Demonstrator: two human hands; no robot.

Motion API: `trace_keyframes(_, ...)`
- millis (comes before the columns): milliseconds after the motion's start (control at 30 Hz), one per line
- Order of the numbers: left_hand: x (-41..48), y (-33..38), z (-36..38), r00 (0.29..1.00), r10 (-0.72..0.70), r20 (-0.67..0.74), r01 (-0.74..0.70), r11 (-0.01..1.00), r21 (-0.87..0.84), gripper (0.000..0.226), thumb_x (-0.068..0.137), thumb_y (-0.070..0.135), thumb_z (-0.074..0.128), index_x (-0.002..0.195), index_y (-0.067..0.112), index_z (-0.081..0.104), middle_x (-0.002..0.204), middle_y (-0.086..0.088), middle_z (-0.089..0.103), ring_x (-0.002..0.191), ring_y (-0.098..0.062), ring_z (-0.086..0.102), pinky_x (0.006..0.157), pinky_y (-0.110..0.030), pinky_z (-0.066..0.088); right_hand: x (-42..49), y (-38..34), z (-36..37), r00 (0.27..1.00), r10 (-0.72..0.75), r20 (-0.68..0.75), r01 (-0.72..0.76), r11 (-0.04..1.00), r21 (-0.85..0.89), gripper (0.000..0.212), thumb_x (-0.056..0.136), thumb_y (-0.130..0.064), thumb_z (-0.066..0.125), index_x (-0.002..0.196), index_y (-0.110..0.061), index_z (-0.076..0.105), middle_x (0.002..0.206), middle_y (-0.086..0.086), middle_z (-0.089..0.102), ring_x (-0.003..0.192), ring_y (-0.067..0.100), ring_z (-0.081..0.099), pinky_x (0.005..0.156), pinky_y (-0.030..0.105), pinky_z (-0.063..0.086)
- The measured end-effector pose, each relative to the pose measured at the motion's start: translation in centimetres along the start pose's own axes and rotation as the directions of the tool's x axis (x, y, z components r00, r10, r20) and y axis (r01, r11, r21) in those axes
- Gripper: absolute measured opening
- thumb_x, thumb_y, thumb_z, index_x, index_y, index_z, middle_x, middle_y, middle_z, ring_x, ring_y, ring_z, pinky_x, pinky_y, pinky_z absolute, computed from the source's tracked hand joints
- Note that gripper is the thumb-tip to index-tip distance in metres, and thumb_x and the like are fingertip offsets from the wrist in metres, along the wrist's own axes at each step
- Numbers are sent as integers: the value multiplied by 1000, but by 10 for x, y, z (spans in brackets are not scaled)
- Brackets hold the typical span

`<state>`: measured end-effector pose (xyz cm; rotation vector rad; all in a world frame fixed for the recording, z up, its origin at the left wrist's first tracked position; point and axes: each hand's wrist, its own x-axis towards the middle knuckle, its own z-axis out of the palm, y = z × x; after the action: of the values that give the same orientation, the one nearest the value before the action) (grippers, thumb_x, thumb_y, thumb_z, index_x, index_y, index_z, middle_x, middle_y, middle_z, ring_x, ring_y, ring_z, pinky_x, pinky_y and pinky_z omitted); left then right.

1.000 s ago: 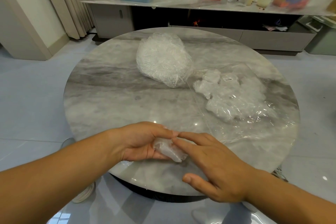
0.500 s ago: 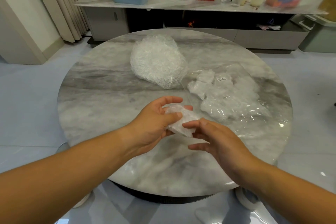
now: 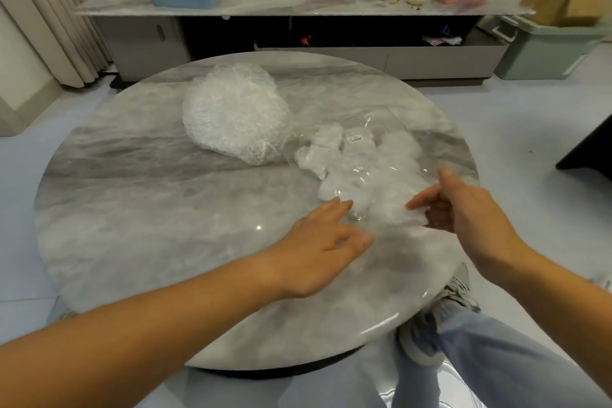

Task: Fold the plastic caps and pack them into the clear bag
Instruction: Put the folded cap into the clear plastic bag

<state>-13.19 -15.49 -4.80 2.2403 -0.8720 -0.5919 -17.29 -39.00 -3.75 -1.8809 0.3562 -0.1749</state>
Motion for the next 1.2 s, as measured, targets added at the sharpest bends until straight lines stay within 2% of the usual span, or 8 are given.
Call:
trace_keyframes(67, 3, -3, 9, 994, 41, 97, -60, 978, 202, 51, 101, 62, 26, 129, 37, 61, 167, 9, -10, 148, -1, -25, 124, -35, -3, 0, 10, -8, 995, 82, 63, -78, 995, -59, 72, 103, -57, 32, 73, -12, 79, 70, -1, 72, 72, 17, 60, 73, 27, 50)
trace_keyframes(133, 4, -6, 15, 990, 41, 137, -86, 936, 341, 59, 98, 67, 21, 136, 37, 55, 165, 5, -21, 145, -5, -35, 124, -37, -7, -3, 16, -12, 987, 113, 115, -101, 989, -106, 76, 98, -63, 28, 74, -12, 79, 76, -1, 75, 76, 17, 63, 75, 24, 48)
trace_keyframes(400, 0, -11, 20, 999, -15, 35, -9, 813, 582, 86, 93, 75, 10, 159, 24, -9, 161, 4, -33, 147, -9, -32, 125, -34, -5, -2, 28, -15, 963, 93, 254, -13, 953, -302, 88, 88, -87, 18, 79, -27, 81, 89, -7, 77, 91, 16, 69, 94, 34, 51)
trace_keyframes(533, -1, -8, 18, 999, 17, 41, -38, 827, 561, 88, 92, 75, 10, 158, 23, -14, 162, 7, -31, 147, -6, -30, 125, -31, -5, 2, 20, -1, 950, 217, 222, -207, 976, -69, 80, 90, -70, 25, 95, -13, 80, 80, 1, 75, 81, 16, 67, 83, 31, 53)
trace_keyframes(633, 0, -10, 19, 998, 25, 63, -57, 816, 575, 92, 88, 77, 8, 159, 22, -11, 163, 6, -28, 148, -7, -28, 126, -36, -2, 8, 14, 9, 914, 316, 255, -367, 910, 190, 83, 86, -73, 36, 111, -3, 73, 99, 15, 69, 89, 23, 64, 80, 38, 54)
trace_keyframes(833, -4, -10, 20, 994, 19, 105, -73, 836, 544, 90, 92, 76, 16, 160, 22, -8, 165, 6, -24, 149, -6, -26, 125, -35, -3, 20, 2, 23, 807, 393, 440, -571, 707, 416, 98, 86, -84, 37, 139, -3, 53, 133, 10, 58, 116, 25, 59, 88, 39, 48)
trace_keyframes(1033, -6, -14, 20, 993, 13, 115, -72, 843, 533, 91, 90, 78, 15, 160, 24, -9, 164, 7, -25, 148, -6, -27, 125, -40, -5, 26, -9, 33, 838, 429, 338, -546, 666, 508, 78, 91, -70, 52, 127, -1, 61, 133, 20, 56, 126, 35, 57, 103, 41, 47)
trace_keyframes(1200, -6, -15, 20, 991, 7, 134, -76, 852, 518, 88, 93, 76, 20, 160, 26, -9, 164, 7, -25, 148, -6, -27, 125, -38, -5, 21, -7, 32, 872, 468, 146, -455, 660, 598, 60, 93, -51, 64, 122, 1, 62, 129, 25, 55, 110, 41, 67, 96, 45, 55)
